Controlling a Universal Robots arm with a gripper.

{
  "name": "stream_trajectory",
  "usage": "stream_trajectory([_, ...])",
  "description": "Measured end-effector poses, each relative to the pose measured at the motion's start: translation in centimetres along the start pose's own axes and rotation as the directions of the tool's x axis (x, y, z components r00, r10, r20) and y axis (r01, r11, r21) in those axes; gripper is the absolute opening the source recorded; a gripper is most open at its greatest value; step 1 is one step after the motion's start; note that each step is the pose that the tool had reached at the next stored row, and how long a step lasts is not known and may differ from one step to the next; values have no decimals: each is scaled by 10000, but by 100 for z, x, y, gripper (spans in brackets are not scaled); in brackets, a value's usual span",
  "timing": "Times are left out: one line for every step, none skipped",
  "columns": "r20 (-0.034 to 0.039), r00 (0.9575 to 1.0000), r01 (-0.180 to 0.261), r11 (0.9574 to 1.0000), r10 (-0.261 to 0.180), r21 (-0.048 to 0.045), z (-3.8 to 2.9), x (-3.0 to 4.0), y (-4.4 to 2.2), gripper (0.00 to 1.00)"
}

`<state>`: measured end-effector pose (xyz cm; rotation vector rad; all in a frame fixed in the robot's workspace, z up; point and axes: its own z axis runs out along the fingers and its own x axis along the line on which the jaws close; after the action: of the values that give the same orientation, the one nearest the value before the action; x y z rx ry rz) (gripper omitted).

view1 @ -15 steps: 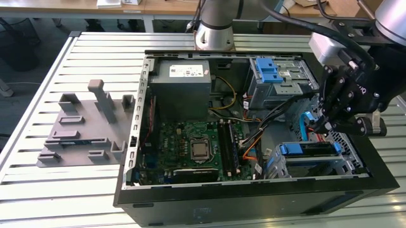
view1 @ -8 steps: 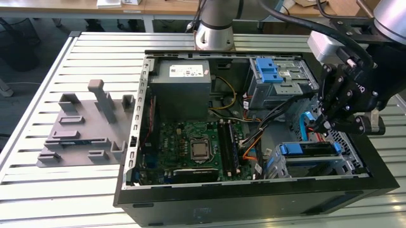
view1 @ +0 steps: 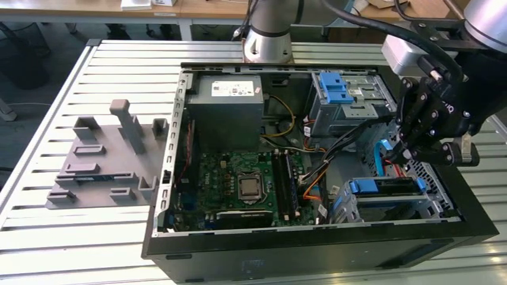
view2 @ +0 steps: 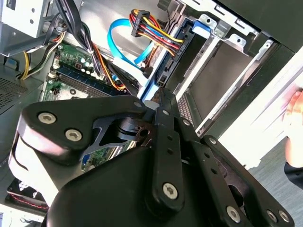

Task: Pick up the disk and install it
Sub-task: 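Insert the second disk wire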

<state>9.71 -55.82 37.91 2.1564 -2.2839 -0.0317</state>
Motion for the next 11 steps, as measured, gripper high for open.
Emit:
stream_trajectory([-2, 10000, 6, 10000, -6, 2, -5, -5, 1, 11])
stream_trajectory([-1, 10000, 11, 10000, -11, 4, -8, -11, 2, 11])
stream_trajectory([-2, 10000, 15, 10000, -15, 6, -13, -16, 3, 11])
stream_trajectory([-2, 10000, 17, 10000, -17, 8, -17, -20, 4, 11])
stream_trajectory([-3, 10000, 17, 10000, -17, 11, -22, -24, 5, 11])
stream_trajectory([-3, 10000, 18, 10000, -18, 12, -29, -29, 6, 11])
stream_trajectory([-2, 10000, 18, 10000, -18, 14, -35, -34, 7, 11])
stream_trajectory([0, 10000, 18, 10000, -18, 15, -42, -38, 8, 11])
stream_trajectory([0, 10000, 18, 10000, -18, 16, -49, -44, 9, 11])
stream_trajectory([2, 10000, 19, 10000, -19, 16, -54, -52, 9, 11])
stream_trajectory([1, 10000, 19, 10000, -19, 16, -56, -61, 10, 11])
